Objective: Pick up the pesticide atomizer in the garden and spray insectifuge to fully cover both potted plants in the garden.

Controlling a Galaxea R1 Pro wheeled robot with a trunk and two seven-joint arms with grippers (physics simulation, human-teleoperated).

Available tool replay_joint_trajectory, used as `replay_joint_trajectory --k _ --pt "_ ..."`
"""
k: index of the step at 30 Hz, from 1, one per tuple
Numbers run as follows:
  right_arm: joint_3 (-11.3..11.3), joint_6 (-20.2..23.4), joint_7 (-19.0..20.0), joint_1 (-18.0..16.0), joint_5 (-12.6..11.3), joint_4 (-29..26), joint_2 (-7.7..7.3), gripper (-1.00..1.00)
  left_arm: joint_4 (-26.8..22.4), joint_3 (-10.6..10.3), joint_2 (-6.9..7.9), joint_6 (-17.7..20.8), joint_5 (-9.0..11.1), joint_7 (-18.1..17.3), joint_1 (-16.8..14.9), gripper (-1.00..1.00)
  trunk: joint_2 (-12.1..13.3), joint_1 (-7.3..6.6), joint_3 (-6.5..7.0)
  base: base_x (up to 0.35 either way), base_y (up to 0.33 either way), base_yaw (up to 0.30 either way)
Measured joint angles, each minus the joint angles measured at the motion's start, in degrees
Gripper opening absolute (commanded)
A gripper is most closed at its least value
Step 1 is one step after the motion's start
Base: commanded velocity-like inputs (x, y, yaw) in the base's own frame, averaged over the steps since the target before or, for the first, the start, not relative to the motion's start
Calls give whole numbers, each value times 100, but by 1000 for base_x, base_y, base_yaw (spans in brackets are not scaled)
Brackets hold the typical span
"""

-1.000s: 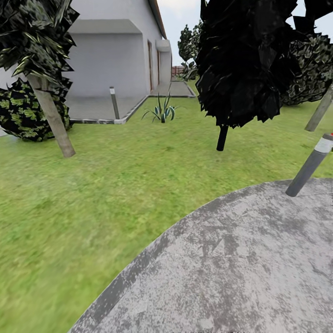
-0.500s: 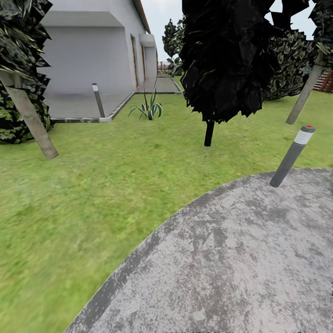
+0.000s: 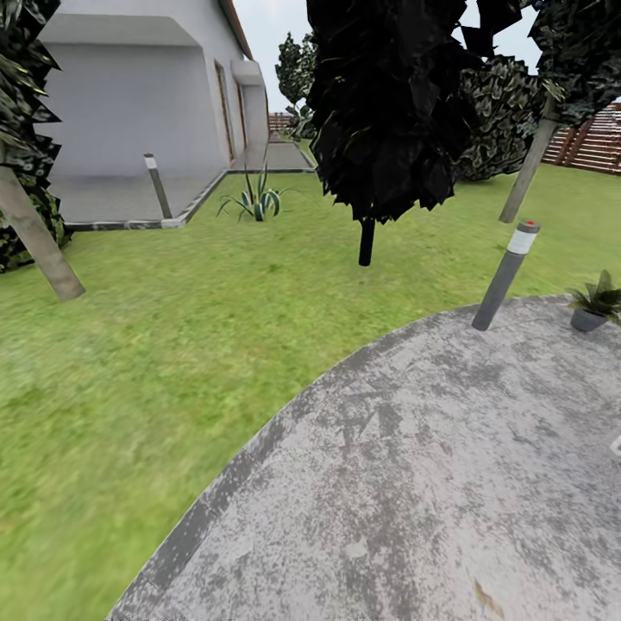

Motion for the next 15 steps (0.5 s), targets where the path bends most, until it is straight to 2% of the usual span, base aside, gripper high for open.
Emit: replay_joint_trajectory --k 6,15 --pt "-1 0 0 1 1 0 14 100 -6 0 2 0 0 0 0 100 0 -1 16 -180 142 -272" --pt "-2 1 0 -1 2 -2 15 100 -7 0 1 0 0 0 0 100 0 -3 18 -23 22 -294"
